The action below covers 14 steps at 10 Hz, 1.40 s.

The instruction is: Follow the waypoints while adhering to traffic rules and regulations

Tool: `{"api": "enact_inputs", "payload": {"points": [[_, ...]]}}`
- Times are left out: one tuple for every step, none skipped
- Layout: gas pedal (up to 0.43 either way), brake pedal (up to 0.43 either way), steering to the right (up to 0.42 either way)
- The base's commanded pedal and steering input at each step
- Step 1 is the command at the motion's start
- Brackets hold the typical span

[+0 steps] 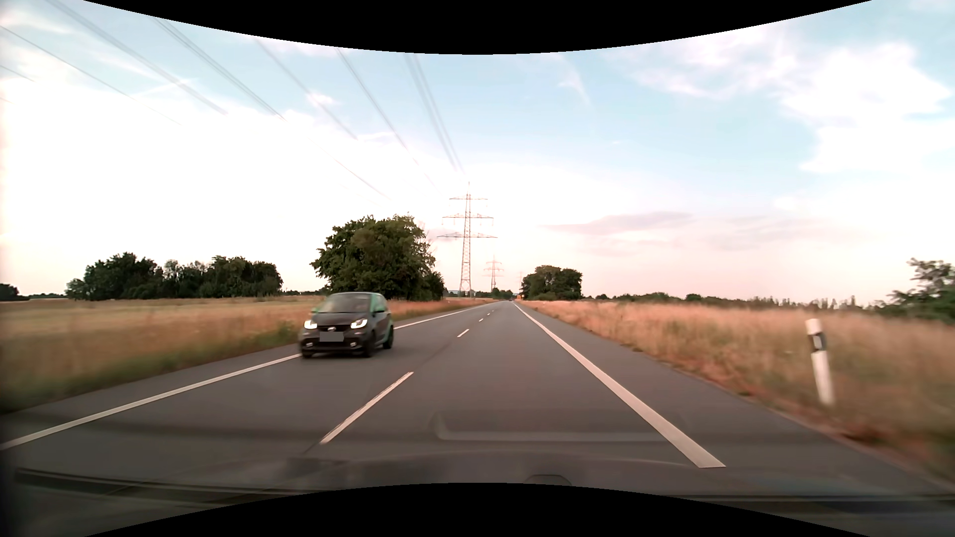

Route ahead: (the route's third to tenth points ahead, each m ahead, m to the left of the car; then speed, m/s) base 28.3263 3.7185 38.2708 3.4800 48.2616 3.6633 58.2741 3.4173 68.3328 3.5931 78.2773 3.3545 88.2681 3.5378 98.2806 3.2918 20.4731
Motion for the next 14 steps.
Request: {"api": "enact_inputs", "payload": {"points": [[0.150, 0.000, 0.001], [0.150, 0.000, 0.001], [0.150, 0.000, 0.001], [0.150, 0.000, 0.000], [0.150, 0.000, 0.000], [0.150, 0.000, 0.000], [0.150, 0.000, -0.001], [0.150, 0.000, -0.001], [0.150, 0.000, -0.001], [0.150, 0.000, -0.001], [0.150, 0.000, -0.001], [0.138, 0.000, -0.001], [0.130, 0.000, -0.001], [0.110, 0.000, -0.001]]}}
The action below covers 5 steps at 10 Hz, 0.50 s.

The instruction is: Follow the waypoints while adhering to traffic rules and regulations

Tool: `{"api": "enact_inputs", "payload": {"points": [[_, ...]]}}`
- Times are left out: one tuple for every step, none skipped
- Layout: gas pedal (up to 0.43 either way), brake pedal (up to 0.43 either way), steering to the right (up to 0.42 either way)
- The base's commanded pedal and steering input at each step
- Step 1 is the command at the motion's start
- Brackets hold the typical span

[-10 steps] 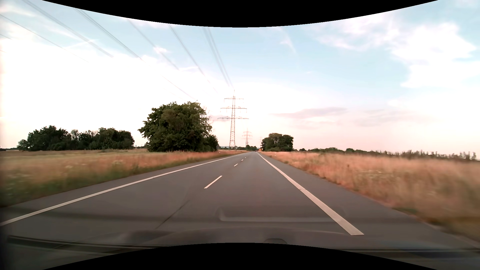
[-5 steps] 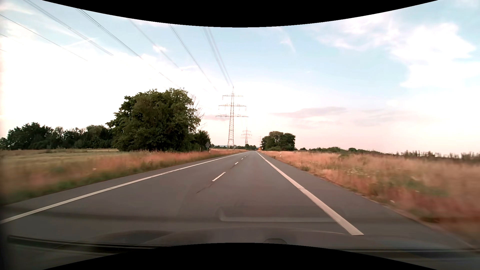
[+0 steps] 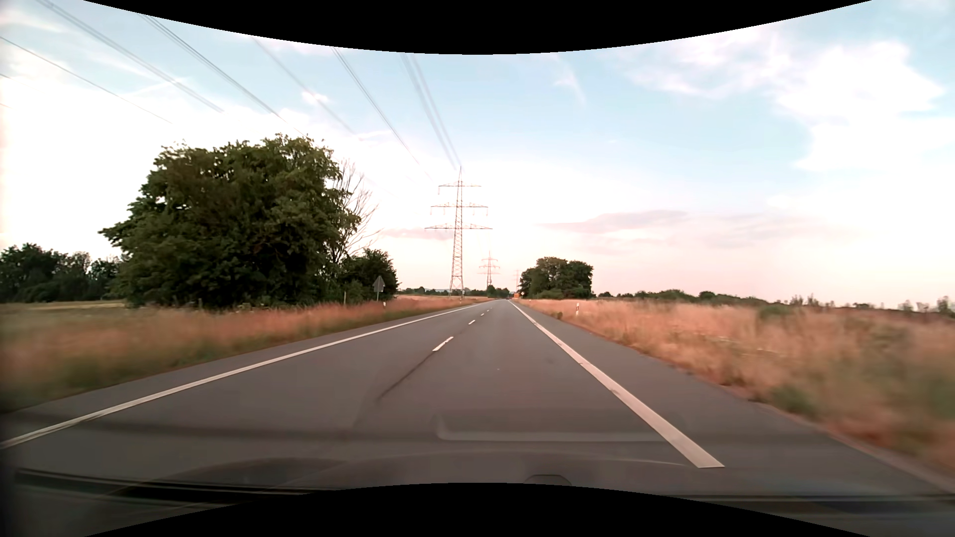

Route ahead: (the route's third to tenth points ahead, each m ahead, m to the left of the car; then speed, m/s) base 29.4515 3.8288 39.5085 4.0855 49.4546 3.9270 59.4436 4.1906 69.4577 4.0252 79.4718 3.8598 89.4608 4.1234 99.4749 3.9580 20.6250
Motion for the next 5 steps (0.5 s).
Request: {"api": "enact_inputs", "payload": {"points": [[0.067, 0.000, -0.001], [0.039, 0.000, -0.001], [0.008, 0.000, -0.001], [0.000, 0.000, -0.001], [0.000, 0.000, -0.002]]}}
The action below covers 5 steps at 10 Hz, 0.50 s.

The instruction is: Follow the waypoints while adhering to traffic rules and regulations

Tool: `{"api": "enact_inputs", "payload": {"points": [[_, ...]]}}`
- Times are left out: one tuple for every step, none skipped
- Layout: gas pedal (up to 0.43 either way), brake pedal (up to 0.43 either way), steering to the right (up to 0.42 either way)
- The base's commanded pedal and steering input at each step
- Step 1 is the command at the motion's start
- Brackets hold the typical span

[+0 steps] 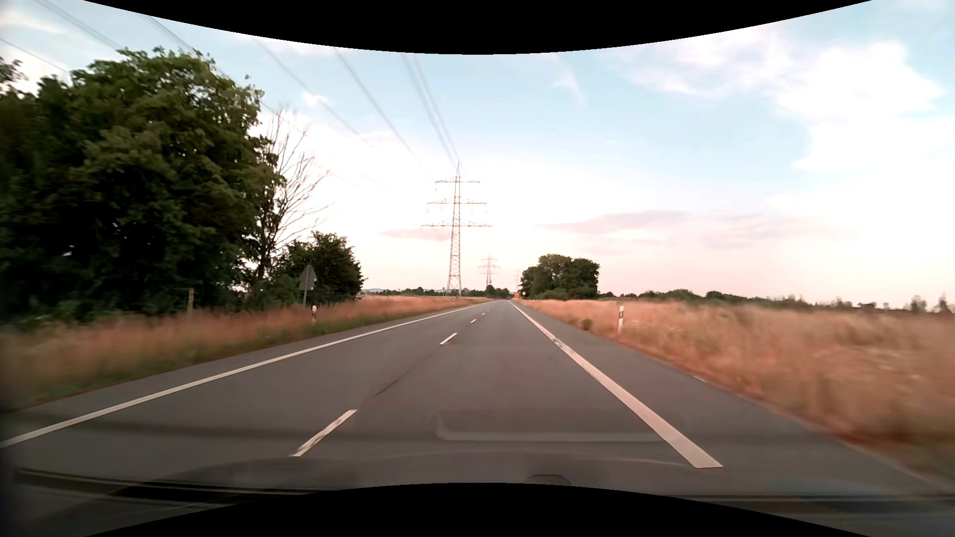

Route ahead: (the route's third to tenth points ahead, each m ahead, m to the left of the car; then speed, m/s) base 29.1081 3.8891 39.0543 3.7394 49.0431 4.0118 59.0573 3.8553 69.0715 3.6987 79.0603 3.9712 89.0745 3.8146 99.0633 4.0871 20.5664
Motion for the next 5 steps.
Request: {"api": "enact_inputs", "payload": {"points": [[0.000, 0.000, -0.002], [0.000, 0.000, -0.002], [0.000, 0.000, -0.002], [0.000, 0.000, -0.002], [0.000, 0.000, -0.002]]}}
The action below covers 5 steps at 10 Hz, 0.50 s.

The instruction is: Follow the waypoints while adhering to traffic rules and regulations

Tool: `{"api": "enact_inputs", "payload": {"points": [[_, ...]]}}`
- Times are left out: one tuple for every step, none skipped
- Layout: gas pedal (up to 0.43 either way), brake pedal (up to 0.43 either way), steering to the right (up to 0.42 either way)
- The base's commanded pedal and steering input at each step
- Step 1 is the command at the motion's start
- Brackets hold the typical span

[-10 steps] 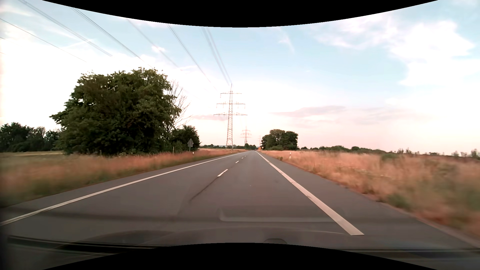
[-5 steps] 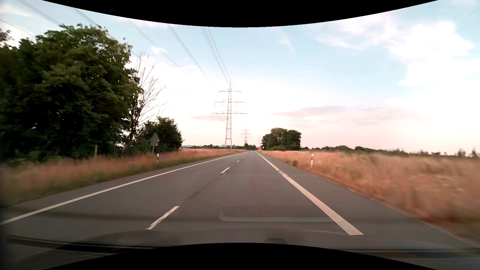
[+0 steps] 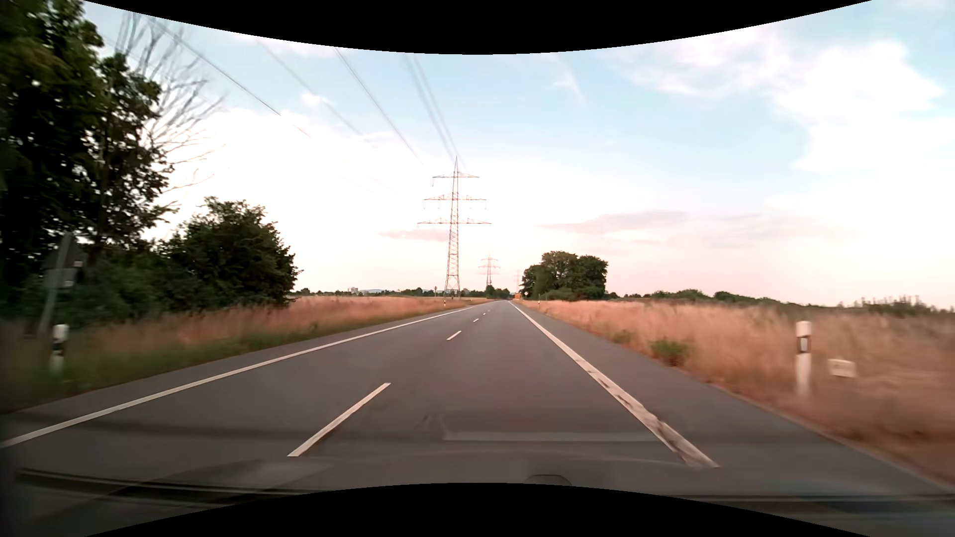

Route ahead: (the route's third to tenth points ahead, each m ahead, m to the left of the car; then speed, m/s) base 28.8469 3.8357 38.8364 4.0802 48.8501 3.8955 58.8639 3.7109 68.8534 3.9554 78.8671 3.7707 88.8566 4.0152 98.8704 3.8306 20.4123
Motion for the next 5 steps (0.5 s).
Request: {"api": "enact_inputs", "payload": {"points": [[0.000, 0.000, -0.002], [0.000, 0.000, -0.002], [0.000, 0.000, -0.002], [0.000, 0.000, -0.002], [0.020, 0.000, -0.002]]}}
